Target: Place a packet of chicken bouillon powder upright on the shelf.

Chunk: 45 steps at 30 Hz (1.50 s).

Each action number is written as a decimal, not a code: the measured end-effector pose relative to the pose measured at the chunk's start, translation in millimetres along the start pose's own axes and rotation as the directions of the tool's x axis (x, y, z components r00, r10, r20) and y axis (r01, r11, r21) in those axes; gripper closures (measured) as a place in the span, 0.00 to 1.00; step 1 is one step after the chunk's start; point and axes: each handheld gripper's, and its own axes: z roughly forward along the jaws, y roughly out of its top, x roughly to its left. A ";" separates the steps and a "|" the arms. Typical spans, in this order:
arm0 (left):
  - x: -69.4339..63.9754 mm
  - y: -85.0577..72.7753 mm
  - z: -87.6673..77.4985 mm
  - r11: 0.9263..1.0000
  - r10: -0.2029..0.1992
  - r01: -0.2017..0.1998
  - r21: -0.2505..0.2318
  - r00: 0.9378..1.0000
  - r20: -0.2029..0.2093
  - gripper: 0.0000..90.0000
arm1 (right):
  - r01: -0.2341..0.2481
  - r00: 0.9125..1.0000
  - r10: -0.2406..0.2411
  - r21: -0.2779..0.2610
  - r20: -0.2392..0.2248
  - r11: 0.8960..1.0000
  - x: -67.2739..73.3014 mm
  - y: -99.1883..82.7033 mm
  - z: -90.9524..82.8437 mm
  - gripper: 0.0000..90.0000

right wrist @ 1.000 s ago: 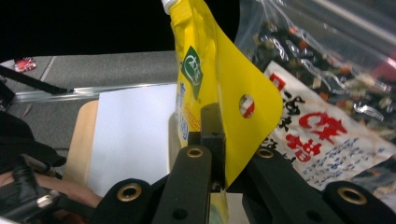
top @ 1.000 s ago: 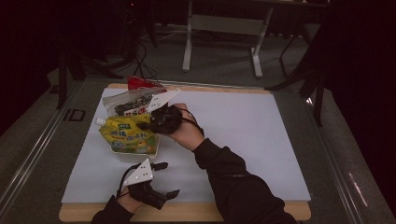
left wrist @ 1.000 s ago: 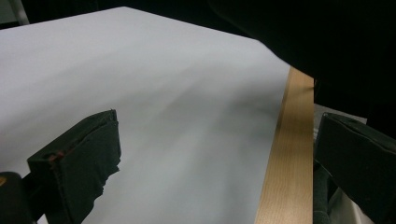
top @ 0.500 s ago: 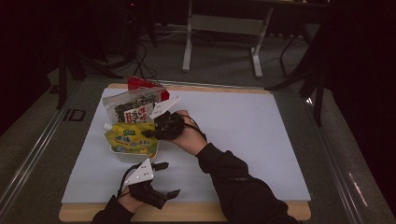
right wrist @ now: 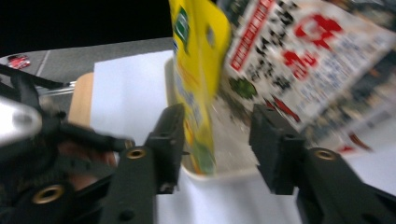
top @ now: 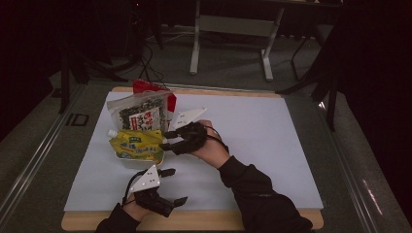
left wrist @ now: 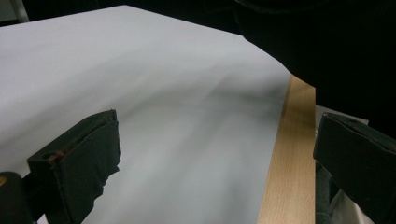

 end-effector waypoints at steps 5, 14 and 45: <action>0.5 -0.1 0.8 1.000 -0.010 0.010 -0.002 1.000 0.002 0.02 | -0.022 0.999 0.022 -0.004 0.044 1.000 -1.7 -24.9 -15.5 0.49; 0.3 -0.1 2.0 1.000 -0.010 0.010 -0.001 1.000 0.008 0.02 | -0.105 0.990 0.106 -0.007 0.095 0.994 -4.1 -66.8 -26.7 0.31; -0.6 -0.2 1.8 1.000 0.007 -0.007 0.007 1.000 0.004 0.02 | -0.204 0.975 0.202 0.019 0.091 0.979 0.1 -163.9 -44.8 0.19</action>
